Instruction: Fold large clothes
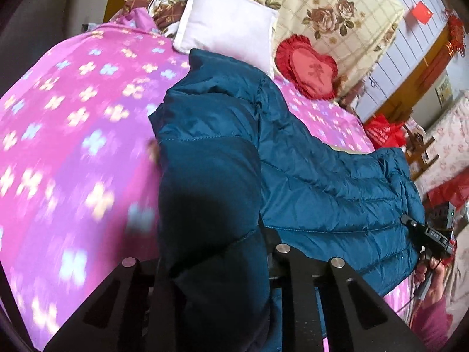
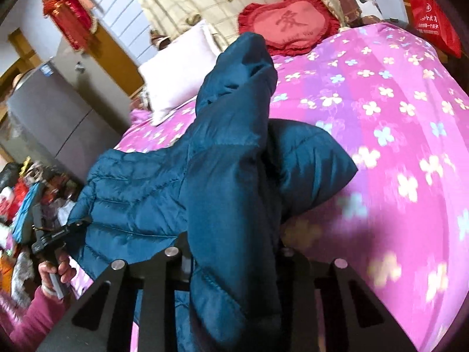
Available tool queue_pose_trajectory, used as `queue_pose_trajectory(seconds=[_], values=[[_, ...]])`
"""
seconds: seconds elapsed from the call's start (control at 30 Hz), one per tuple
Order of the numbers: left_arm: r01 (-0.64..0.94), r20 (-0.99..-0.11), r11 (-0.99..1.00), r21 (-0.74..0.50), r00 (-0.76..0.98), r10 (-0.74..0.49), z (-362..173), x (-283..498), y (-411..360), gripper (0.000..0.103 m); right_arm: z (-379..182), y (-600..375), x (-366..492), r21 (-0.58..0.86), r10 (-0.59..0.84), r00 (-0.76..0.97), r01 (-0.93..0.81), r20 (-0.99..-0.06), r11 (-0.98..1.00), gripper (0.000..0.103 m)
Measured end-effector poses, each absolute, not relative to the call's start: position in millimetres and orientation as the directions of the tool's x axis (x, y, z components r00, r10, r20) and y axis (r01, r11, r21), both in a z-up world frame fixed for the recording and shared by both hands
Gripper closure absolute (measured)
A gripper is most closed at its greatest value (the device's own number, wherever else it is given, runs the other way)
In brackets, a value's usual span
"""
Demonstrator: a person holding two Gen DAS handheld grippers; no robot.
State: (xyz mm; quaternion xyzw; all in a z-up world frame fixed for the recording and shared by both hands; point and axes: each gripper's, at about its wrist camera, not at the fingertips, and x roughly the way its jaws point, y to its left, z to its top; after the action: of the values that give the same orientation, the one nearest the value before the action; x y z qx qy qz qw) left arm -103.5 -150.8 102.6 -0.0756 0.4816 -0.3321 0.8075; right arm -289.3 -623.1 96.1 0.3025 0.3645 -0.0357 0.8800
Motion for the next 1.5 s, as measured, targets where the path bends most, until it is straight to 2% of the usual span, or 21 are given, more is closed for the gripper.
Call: queue_pose_trajectory(seconds=[0.13,0.27,0.33,0.4,0.43,0.5,0.53,0.7,0.77,0.93,1.07,1.2,1.5], values=[[0.453,-0.755,0.78,-0.431,0.292,-0.587,100,-137,-126,0.103,97,-601,-335,0.551,0.211,0.726,0.267,-0.654,0.791,0.071],[0.421,-0.798,0.825,-0.377,0.305,-0.52,76,-148,-125,0.095,79,-586,-364,0.558,0.228,0.699,0.287,-0.677,0.778,0.066],[0.391,-0.819,0.852,-0.348,0.315,-0.479,63,-150,-128,0.086,63,-584,-368,0.545,0.206,0.678,0.335,-0.706,0.768,0.06],[0.352,-0.822,0.874,-0.334,0.344,-0.453,49,-147,-128,0.07,46,-581,-364,0.462,0.126,0.635,0.398,-0.762,0.793,0.048],[0.341,-0.82,0.881,-0.328,0.361,-0.444,45,-147,-127,0.066,41,-580,-361,0.445,0.108,0.628,0.41,-0.771,0.796,0.045],[0.317,-0.816,0.9,-0.3,0.403,-0.414,41,-147,-126,0.048,33,-574,-356,0.387,0.051,0.614,0.43,-0.788,0.815,0.035],[0.307,-0.813,0.907,-0.288,0.422,-0.401,40,-148,-124,0.045,31,-571,-354,0.36,0.021,0.609,0.44,-0.793,0.823,0.034],[0.285,-0.812,0.928,-0.239,0.466,-0.352,54,-166,-114,0.045,42,-564,-364,0.33,-0.023,0.596,0.475,-0.803,0.816,0.034],[0.275,-0.782,0.94,-0.2,0.534,-0.323,71,-180,-106,0.045,52,-559,-374,0.31,-0.056,0.591,0.498,-0.805,0.81,0.033],[0.264,-0.719,0.952,-0.152,0.631,-0.29,103,-205,-95,0.045,95,-538,-400,0.258,-0.159,0.65,0.498,-0.743,0.828,0.026],[0.28,-0.705,0.949,-0.143,0.645,-0.296,114,-219,-101,0.045,121,-511,-406,0.255,-0.156,0.698,0.447,-0.699,0.858,0.019],[0.302,-0.695,0.947,-0.111,0.657,-0.291,116,-237,-118,0.045,134,-476,-397,0.229,-0.135,0.717,0.387,-0.684,0.893,0.017],[0.333,-0.679,0.938,-0.093,0.668,-0.305,116,-268,-142,0.045,120,-412,-372,0.235,-0.105,0.726,0.351,-0.679,0.906,0.013]])
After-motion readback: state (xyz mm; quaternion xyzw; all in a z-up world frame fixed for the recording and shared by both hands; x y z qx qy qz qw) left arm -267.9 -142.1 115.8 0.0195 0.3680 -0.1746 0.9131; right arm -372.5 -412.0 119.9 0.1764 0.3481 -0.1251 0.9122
